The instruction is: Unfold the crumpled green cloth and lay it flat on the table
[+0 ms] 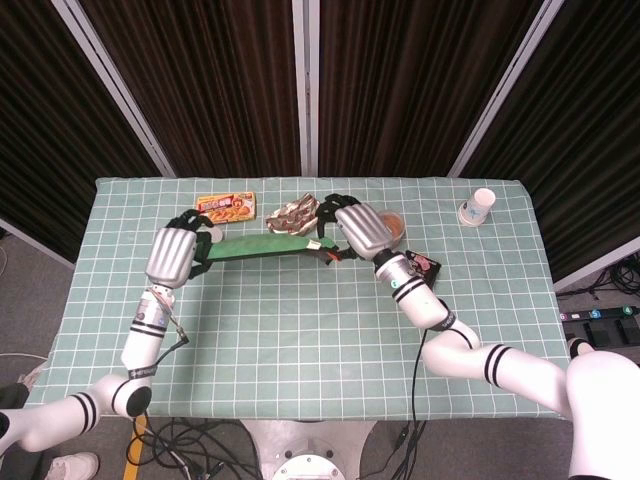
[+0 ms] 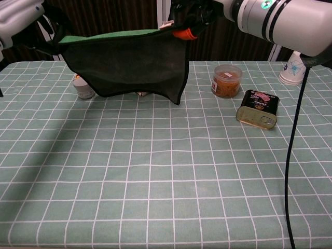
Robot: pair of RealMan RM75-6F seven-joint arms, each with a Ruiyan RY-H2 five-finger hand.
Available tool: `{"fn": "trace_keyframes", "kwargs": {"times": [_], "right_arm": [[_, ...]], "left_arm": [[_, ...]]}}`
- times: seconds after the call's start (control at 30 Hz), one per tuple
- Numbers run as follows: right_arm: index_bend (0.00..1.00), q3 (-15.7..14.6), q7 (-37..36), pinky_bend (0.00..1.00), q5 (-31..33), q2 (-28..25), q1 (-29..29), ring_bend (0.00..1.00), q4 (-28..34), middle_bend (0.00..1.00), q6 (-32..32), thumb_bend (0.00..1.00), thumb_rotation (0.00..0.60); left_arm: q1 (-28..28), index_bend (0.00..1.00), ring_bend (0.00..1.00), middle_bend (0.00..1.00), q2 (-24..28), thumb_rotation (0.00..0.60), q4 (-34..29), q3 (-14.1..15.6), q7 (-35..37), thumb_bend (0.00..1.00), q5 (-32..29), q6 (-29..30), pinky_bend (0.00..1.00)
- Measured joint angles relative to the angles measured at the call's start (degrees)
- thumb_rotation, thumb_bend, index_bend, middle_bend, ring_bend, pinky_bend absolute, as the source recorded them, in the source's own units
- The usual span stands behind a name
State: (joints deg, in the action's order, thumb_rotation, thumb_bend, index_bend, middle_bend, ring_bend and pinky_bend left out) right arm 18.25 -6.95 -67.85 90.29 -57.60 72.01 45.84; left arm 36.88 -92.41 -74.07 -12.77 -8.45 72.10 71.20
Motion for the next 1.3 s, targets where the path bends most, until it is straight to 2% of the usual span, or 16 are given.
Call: {"fn": "trace_keyframes", "kwargs": {"times": [0.37,0.57,0.67,0.8,0.97,1.13,1.2,1.3], "right_arm": [[0.80,-7.01,-6.15,0.17,-9.58,-4.05,4.68,0.12,6.18,0.28,1.27,0.44,0.600],[0.80,-10.12,-6.41,0.15,-12.73,-4.95,6.42,0.11,7.36,0.28,2.38,0.44,0.600],[0.79,-11.31,-5.55,0.13,-13.85,-4.31,7.15,0.10,6.81,0.27,3.23,0.44,0.600],[0.78,-12.29,-3.79,0.11,-14.77,-2.66,8.07,0.08,5.52,0.26,4.76,0.42,0.600],[0.78,-14.03,-0.30,0.08,-16.02,-0.05,9.42,0.08,3.74,0.25,6.40,0.41,0.600],[0.76,-16.05,2.02,0.06,-17.40,1.09,10.48,0.06,2.91,0.25,6.84,0.41,0.600],[0.75,-16.71,2.76,0.06,-17.83,1.22,10.84,0.05,2.89,0.24,6.87,0.41,0.600],[0.74,-17.64,3.79,0.04,-18.37,1.32,11.53,0.04,2.98,0.23,6.98,0.40,0.600]], "left_arm": [[-3.83,0.77,0.21,0.39,3.41,0.600,-11.14,7.44,-4.55,0.47,7.29,1.77,0.34],[-5.32,0.76,0.21,0.39,3.91,0.600,-13.48,10.69,-6.57,0.46,9.83,1.28,0.34],[-5.56,0.74,0.21,0.39,3.46,0.600,-13.36,11.27,-7.14,0.43,10.01,0.33,0.34],[-5.55,0.62,0.21,0.37,3.06,0.600,-13.10,11.63,-7.80,0.38,9.48,-1.59,0.34],[-5.25,0.55,0.21,0.36,3.16,0.600,-13.59,12.09,-9.80,0.30,8.35,-4.61,0.34],[-4.88,0.43,0.21,0.33,3.93,0.600,-15.34,12.64,-12.01,0.16,7.35,-7.09,0.34],[-4.71,0.37,0.21,0.32,4.53,0.569,-16.53,12.81,-12.44,0.08,7.03,-7.98,0.34],[-4.52,0.33,0.21,0.30,5.38,0.454,-18.07,12.87,-12.49,0.01,6.91,-8.70,0.34]]}}
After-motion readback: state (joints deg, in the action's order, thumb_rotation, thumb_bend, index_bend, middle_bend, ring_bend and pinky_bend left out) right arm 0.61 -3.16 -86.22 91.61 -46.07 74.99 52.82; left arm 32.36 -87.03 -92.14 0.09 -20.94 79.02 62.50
